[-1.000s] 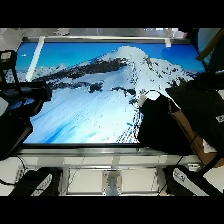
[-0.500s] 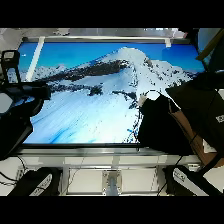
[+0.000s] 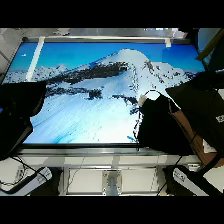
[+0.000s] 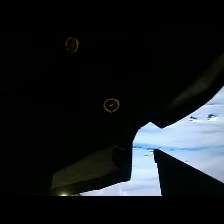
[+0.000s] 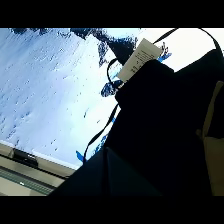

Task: Fold the clothes and pants, and hang the long-sleeved shirts on hangers.

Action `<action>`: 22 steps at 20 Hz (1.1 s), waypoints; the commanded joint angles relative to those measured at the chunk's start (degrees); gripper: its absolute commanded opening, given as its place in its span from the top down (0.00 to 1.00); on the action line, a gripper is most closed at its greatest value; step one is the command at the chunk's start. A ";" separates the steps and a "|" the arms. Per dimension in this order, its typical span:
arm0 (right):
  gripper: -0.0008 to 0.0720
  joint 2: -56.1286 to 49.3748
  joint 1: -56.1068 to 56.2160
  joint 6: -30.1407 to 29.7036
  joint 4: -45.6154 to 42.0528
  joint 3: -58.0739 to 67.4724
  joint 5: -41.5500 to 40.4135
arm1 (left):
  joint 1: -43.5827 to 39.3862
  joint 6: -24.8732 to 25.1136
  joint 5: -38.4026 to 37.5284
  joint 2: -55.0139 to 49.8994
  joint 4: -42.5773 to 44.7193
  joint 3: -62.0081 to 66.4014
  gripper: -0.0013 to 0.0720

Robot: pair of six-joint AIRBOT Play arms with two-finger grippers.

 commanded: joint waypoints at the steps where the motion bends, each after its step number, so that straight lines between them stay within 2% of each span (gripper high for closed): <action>1: 0.98 0.00 0.07 0.50 0.11 0.07 -0.15 | 6.32 12.96 -0.20 -6.73 -7.52 0.07 0.03; 4: 0.98 0.00 0.07 0.50 0.09 0.07 -0.17 | 3.15 18.69 0.11 -12.33 -7.21 0.07 0.03; 7: 0.98 0.00 0.07 0.50 0.09 0.07 -1.95 | -0.79 20.90 0.76 -16.68 -5.25 0.07 0.03; 9: 0.98 0.00 0.07 0.50 0.07 0.07 -3.56 | -2.95 19.54 2.84 -18.29 0.04 0.09 0.03; 11: 0.98 0.00 0.07 0.50 0.07 0.07 -4.31 | -4.33 13.77 6.08 -19.15 6.75 0.09 0.03; 13: 0.98 -0.07 0.07 0.52 0.07 0.07 -4.37 | -4.61 12.81 8.04 -19.96 8.50 0.09 0.03; 14: 0.98 -0.11 0.07 0.52 0.07 0.07 -4.37 | -4.61 12.81 8.57 -20.33 8.50 0.09 0.07; 15: 0.98 -0.11 0.07 0.52 0.04 0.07 -4.52 | -4.59 12.87 8.87 -20.65 8.52 0.09 0.22; 16: 0.98 -0.11 0.07 0.52 0.07 0.07 -4.70 | -4.59 12.87 9.18 -20.98 8.50 0.09 0.47; 17: 0.98 -0.11 0.07 0.52 0.07 0.07 -4.79 | -4.59 12.87 9.29 -21.20 8.48 0.09 0.80; 18: 0.98 -0.11 0.07 0.50 0.07 0.07 -4.96 | -4.72 12.85 9.27 -21.22 8.28 0.09 0.94; 20: 0.98 -0.11 0.07 0.48 0.00 0.07 -6.10 | -6.10 12.87 6.67 -21.05 7.76 0.83 0.94; 22: 0.98 -0.11 0.07 0.44 -0.57 0.07 -7.50 | -9.42 12.87 0.85 -20.92 6.97 3.37 0.94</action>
